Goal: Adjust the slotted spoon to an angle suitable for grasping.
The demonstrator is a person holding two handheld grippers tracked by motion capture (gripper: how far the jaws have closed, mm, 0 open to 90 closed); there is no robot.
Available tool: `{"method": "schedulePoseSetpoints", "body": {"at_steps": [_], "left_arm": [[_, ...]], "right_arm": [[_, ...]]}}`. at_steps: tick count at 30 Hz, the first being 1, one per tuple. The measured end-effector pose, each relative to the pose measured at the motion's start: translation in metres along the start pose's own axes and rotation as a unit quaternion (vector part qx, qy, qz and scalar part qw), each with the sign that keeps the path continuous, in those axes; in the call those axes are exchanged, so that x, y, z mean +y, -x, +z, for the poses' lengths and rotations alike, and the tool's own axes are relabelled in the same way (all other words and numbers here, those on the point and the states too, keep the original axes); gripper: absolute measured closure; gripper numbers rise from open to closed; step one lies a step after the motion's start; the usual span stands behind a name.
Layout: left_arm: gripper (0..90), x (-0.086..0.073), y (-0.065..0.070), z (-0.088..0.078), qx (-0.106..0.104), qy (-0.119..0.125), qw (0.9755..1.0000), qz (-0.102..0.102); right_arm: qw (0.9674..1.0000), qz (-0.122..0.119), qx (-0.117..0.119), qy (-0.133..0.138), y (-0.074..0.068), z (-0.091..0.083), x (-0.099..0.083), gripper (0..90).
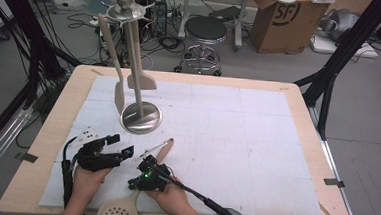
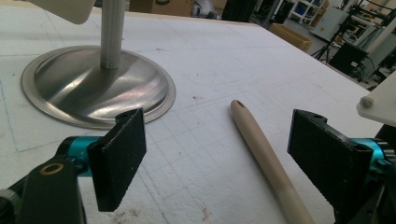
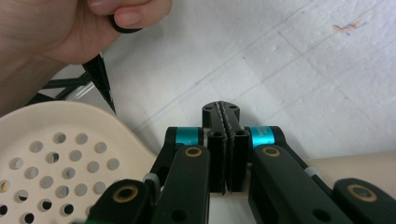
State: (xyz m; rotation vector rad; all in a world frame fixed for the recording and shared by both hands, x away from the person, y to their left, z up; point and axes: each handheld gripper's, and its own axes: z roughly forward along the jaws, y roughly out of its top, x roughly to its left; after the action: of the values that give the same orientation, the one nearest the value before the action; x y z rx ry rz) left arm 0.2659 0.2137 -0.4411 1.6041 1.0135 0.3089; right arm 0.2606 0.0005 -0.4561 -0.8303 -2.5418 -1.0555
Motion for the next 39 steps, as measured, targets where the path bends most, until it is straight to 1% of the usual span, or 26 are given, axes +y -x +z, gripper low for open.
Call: {"method": "schedulePoseSetpoints", "body": {"at_steps": [3,5,6,8,11,14,17,19,23,25,27,29,32,39], "left_arm": [[20.1,0.0,0.0,0.0,0.0,0.0,1.0,0.001],[20.1,0.0,0.0,0.0,-0.001,-0.001,1.0,0.001],[20.1,0.0,0.0,0.0,-0.001,-0.001,1.0,0.001],[20.1,0.0,0.0,0.0,-0.001,0.0,1.0,0.0],[20.1,0.0,0.0,0.0,0.0,0.0,1.0,-0.001],[20.1,0.0,0.0,0.0,0.0,0.0,1.0,-0.001],[20.1,0.0,0.0,0.001,0.0,0.0,1.0,0.001],[20.1,0.0,0.0,0.001,0.0,0.0,1.0,0.001],[20.1,0.0,0.0,0.001,0.001,-0.001,1.0,0.001],[20.1,0.0,0.0,0.0,0.001,-0.001,1.0,0.001],[20.1,-0.001,0.0,0.0,0.001,0.0,1.0,0.001],[20.1,-0.001,0.0,0.0,0.002,-0.002,1.0,0.0],[20.1,-0.001,0.0,0.001,0.001,-0.002,1.0,0.0],[20.1,-0.001,0.0,0.001,0.001,-0.003,1.0,0.0]], "right_arm": [[1.0,-0.003,-0.005,0.001,0.0,-0.003,-0.002,89.8],[1.0,-0.003,-0.003,0.005,0.002,-0.004,-0.004,89.8],[1.0,0.001,-0.001,0.006,0.002,-0.005,-0.004,89.9],[1.0,-0.002,-0.002,0.008,0.003,-0.005,-0.006,90.0],[0.9999,0.003,-0.004,0.01,0.005,-0.007,-0.007,90.0],[0.9998,0.007,-0.008,0.019,0.012,-0.012,-0.01,90.0],[0.9994,0.018,-0.015,0.024,0.018,-0.018,-0.013,90.0],[0.9993,0.017,-0.016,0.029,0.022,-0.021,-0.015,90.0],[0.9991,0.019,-0.017,0.032,0.026,-0.025,-0.017,90.0],[0.9991,0.016,-0.018,0.034,0.027,-0.025,-0.018,90.0],[0.999,0.018,-0.02,0.034,0.027,-0.026,-0.018,90.0],[0.9989,0.022,-0.022,0.035,0.03,-0.029,-0.02,90.0],[0.9983,0.033,-0.027,0.04,0.037,-0.037,-0.023,90.0],[0.9968,0.04,-0.046,0.052,0.052,-0.052,-0.031,90.0]]}}
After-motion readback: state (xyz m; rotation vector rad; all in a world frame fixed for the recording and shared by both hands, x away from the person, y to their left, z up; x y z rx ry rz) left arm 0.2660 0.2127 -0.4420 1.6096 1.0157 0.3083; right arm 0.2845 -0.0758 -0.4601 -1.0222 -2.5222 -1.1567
